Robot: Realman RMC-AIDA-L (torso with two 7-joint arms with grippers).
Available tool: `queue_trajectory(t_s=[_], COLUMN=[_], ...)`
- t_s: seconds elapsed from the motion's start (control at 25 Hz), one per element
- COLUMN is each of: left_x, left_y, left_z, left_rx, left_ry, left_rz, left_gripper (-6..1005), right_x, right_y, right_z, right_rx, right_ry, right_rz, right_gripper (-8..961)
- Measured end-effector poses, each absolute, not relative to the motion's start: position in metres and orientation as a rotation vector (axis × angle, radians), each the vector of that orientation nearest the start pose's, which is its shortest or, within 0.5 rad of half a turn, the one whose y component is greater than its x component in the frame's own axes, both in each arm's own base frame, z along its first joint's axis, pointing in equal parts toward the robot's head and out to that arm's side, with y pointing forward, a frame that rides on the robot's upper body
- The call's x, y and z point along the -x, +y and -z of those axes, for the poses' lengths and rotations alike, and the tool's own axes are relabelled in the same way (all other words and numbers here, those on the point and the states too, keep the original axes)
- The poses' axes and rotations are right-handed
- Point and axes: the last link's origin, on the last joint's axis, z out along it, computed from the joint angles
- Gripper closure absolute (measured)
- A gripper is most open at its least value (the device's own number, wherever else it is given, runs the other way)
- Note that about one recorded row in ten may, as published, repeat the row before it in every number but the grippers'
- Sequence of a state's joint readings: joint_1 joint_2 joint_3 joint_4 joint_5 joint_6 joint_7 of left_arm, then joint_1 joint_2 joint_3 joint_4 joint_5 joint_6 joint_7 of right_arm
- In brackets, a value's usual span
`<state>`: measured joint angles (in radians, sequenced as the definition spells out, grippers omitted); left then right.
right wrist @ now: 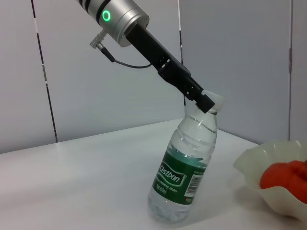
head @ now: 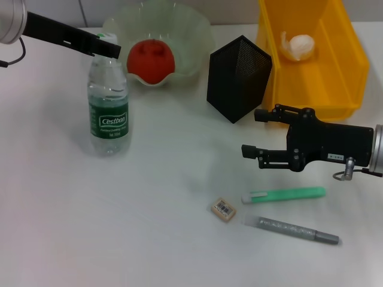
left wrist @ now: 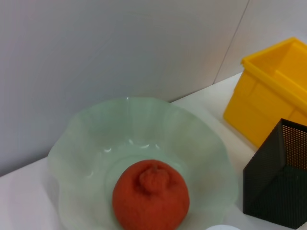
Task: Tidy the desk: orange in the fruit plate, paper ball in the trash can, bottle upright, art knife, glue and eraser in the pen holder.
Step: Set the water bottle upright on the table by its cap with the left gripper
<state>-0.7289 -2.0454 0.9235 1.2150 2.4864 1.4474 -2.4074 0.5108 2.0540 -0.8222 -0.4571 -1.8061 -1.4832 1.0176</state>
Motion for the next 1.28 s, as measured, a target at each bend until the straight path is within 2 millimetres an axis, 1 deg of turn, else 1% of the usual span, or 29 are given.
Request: queue_trajectory(t_s=[0.28, 0.48, 0.8, 0.92, 1.08, 1.28], left_x=[0.175, 0.175, 0.184, 0.184, 0.191, 0.195], left_y=[0.412, 0.411, 0.406, 0.406, 0.398, 0.396], left_z=[-0.072, -0.075, -0.078, -0.078, -0.082, -0.085], left_rx=[2.454, 2.472, 2.49, 2.49, 2.5, 2.49], left_ry=[-0.955, -0.912, -0.838, -0.838, -0.772, -0.753], left_rz=[0.071, 0.126, 0.173, 0.173, 0.212, 0.238], left_gripper=[560, 559, 559, 560, 560, 560], right_x=[-0.27, -0.27, -0.27, -0.27, -0.27, -0.269], right_y=[0.318, 0.318, 0.318, 0.317, 0.317, 0.317], right_z=[0.027, 0.027, 0.027, 0.027, 0.028, 0.028], right_rx=[2.703, 2.702, 2.703, 2.703, 2.703, 2.705], right_ry=[0.344, 0.346, 0.352, 0.353, 0.355, 0.357], right_rz=[-0.747, -0.748, -0.75, -0.751, -0.754, -0.759], right_gripper=[125, 125, 125, 125, 125, 125])
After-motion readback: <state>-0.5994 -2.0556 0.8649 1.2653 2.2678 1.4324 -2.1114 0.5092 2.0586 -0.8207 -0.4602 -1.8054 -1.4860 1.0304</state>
